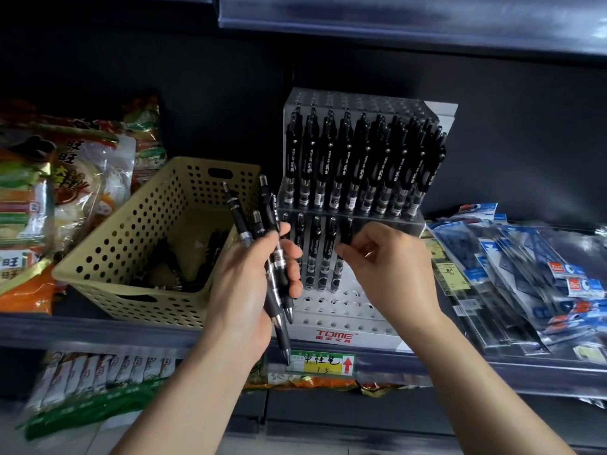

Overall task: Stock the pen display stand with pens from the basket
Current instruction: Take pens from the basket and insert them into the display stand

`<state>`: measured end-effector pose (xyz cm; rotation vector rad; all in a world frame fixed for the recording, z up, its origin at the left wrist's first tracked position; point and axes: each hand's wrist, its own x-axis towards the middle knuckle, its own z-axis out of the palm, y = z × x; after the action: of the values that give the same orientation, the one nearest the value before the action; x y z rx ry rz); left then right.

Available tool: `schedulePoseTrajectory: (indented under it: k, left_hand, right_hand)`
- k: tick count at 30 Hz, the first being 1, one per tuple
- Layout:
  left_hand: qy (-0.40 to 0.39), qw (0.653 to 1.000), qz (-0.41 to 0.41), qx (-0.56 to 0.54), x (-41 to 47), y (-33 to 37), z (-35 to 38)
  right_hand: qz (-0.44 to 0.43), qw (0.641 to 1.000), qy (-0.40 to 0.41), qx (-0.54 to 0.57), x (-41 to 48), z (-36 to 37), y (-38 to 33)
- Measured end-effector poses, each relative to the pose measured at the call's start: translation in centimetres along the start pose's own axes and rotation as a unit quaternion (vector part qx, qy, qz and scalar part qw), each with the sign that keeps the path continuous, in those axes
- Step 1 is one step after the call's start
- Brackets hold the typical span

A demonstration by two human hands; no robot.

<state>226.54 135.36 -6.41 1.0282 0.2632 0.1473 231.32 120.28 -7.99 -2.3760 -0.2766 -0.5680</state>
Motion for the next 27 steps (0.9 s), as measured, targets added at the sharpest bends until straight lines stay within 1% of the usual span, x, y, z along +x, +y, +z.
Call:
schedulePoseTrajectory:
  k: [3,4,5,6,7,9,10,11,14,16,19,22,25,27]
  left_hand:
    - [-0.035,0.999,-0.017,0.025,-0.2,-0.1,0.1]
    - [-0.048,0.998,-0.02,0.039,-0.3,-0.3,0.1]
    - [-0.062,0.996,-0.022,0.052,-0.4,-0.4,0.2]
    - [-0.076,0.995,-0.023,0.061,-0.5,-0.6,0.2]
    - [-0.088,0.994,-0.024,0.066,-0.6,-0.7,0.4]
    - [-0.099,0.993,-0.024,0.065,-0.8,-0.9,0.6]
    - [-0.1,0.993,-0.021,0.064,-0.8,-0.9,0.7]
    - [-0.102,0.993,-0.017,0.063,-0.8,-1.0,0.8]
    - [-0.111,0.991,-0.003,0.069,-0.9,-1.1,0.9]
    - [-0.107,0.991,0.008,0.081,-0.9,-1.2,1.0]
    - [-0.1,0.99,0.021,0.094,-0.9,-1.3,1.2]
    - [-0.084,0.992,0.021,0.095,-0.9,-1.5,1.4]
    - [-0.047,0.989,0.057,0.13,-0.5,-1.7,1.2]
    - [-0.017,0.986,0.084,0.143,-0.2,-1.4,0.8]
  right_hand:
    - [0.003,1.0,-0.006,0.005,0.0,-0.9,-0.6]
    - [0.002,0.999,-0.003,0.032,0.0,-1.3,-1.0]
    - [0.008,0.996,-0.011,0.085,0.0,-1.8,-1.5]
    - [0.023,0.987,-0.032,0.158,0.0,-2.2,-2.0]
    - [0.049,0.969,-0.064,0.234,0.0,-2.5,-2.6]
    - [0.102,0.922,-0.126,0.351,0.0,-2.9,-3.2]
    - [0.114,0.902,-0.144,0.39,0.0,-3.0,-3.2]
    - [0.114,0.89,-0.153,0.413,0.1,-3.0,-3.2]
    - [0.101,0.877,-0.153,0.445,0.2,-2.9,-2.8]
    - [0.101,0.885,-0.127,0.437,0.2,-3.0,-2.7]
    - [0.098,0.91,-0.073,0.396,0.3,-3.0,-2.8]
    - [0.092,0.919,-0.047,0.38,0.4,-3.5,-2.8]
    - [0.073,0.919,0.004,0.386,0.7,-4.6,-2.5]
    - [0.054,0.936,0.055,0.344,0.9,-4.9,-2.0]
